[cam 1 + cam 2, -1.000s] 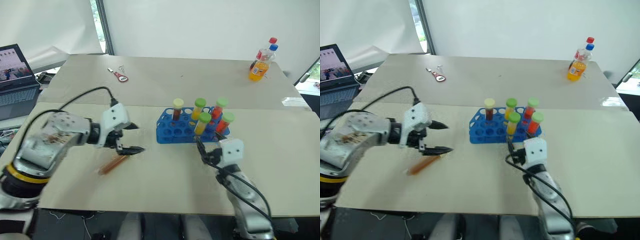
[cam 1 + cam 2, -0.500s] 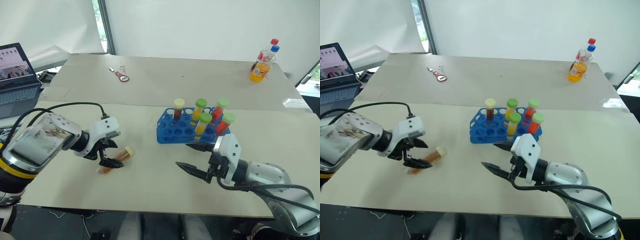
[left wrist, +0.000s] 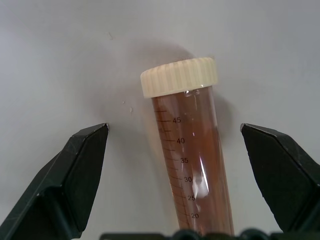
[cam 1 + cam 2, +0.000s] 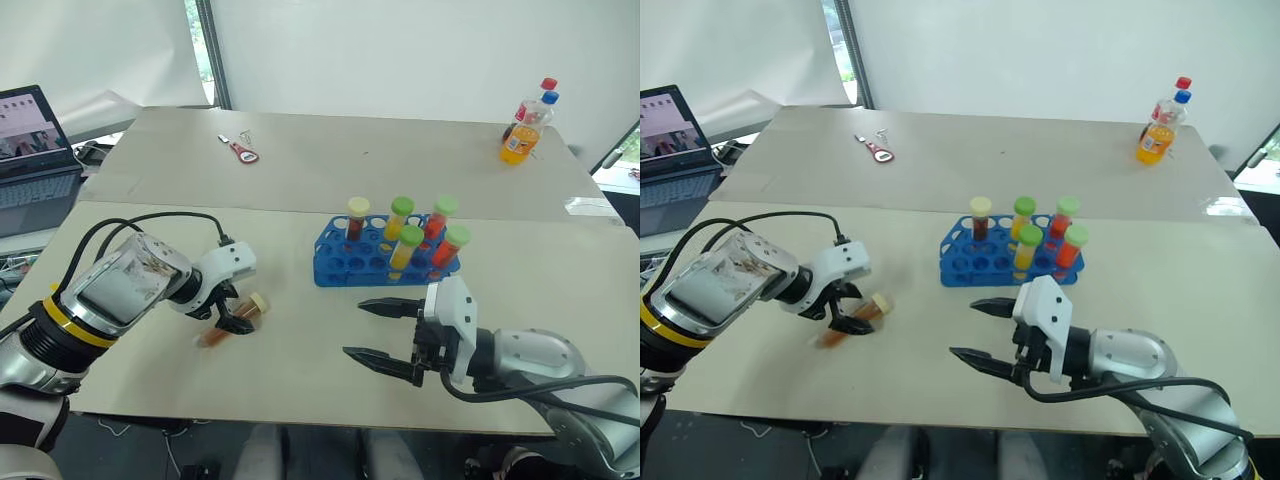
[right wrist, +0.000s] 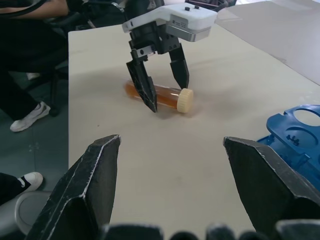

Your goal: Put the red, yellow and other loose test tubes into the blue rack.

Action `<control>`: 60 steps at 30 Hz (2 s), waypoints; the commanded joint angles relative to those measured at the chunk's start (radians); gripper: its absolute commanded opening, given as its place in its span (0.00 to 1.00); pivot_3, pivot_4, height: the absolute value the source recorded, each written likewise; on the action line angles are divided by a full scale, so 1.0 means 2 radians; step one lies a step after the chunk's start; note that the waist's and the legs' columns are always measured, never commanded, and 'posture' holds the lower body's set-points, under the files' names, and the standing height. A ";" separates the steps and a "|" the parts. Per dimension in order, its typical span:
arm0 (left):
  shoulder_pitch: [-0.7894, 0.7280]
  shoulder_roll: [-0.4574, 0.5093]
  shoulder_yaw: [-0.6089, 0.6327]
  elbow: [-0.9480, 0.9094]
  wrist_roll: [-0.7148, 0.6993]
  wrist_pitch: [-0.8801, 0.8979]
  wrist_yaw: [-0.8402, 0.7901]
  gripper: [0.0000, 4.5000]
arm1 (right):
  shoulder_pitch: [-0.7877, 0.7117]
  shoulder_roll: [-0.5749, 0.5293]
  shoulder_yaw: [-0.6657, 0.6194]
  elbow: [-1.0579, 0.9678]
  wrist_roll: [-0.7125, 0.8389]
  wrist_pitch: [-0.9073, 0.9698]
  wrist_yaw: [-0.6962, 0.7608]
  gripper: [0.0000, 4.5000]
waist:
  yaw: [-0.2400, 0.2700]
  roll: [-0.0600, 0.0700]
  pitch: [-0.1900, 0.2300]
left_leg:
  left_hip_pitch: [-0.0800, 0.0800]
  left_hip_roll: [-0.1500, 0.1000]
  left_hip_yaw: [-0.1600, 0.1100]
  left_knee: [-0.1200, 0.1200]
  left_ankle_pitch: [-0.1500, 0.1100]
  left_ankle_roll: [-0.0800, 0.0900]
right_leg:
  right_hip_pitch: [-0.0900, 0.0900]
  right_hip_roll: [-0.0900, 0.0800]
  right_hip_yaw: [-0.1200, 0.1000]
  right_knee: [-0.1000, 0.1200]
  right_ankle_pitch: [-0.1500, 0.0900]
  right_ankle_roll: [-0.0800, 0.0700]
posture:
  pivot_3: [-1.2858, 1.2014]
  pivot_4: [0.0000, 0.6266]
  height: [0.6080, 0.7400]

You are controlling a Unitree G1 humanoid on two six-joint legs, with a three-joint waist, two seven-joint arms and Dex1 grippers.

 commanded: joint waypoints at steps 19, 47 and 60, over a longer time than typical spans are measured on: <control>-0.080 -0.120 0.114 0.078 -0.055 -0.139 -0.041 0.19 | 0.050 -0.049 -0.104 -0.034 -0.021 -0.029 -0.033 0.83 | 0.009 0.000 0.000 | 0.000 -0.001 0.000 0.001 0.000 0.000 | 0.000 0.000 0.000 0.000 0.000 0.000 | 0.52 0.24 0.48; -0.044 -0.452 0.176 0.325 0.016 -0.502 0.096 0.19 | 0.121 -0.107 -0.274 -0.102 0.231 0.125 -0.201 0.83 | 0.008 0.000 0.000 | -0.002 -0.005 -0.003 0.001 0.001 0.002 | 0.001 -0.003 0.000 0.000 0.000 0.002 | 0.52 0.24 0.48; -0.032 -0.471 0.168 0.347 0.040 -0.549 0.107 0.19 | 0.131 -0.123 -0.278 -0.101 0.253 0.109 -0.238 0.83 | 0.008 0.000 0.000 | -0.002 -0.005 -0.003 0.001 0.001 0.002 | 0.001 -0.003 0.000 0.000 0.000 0.002 | 0.52 0.24 0.48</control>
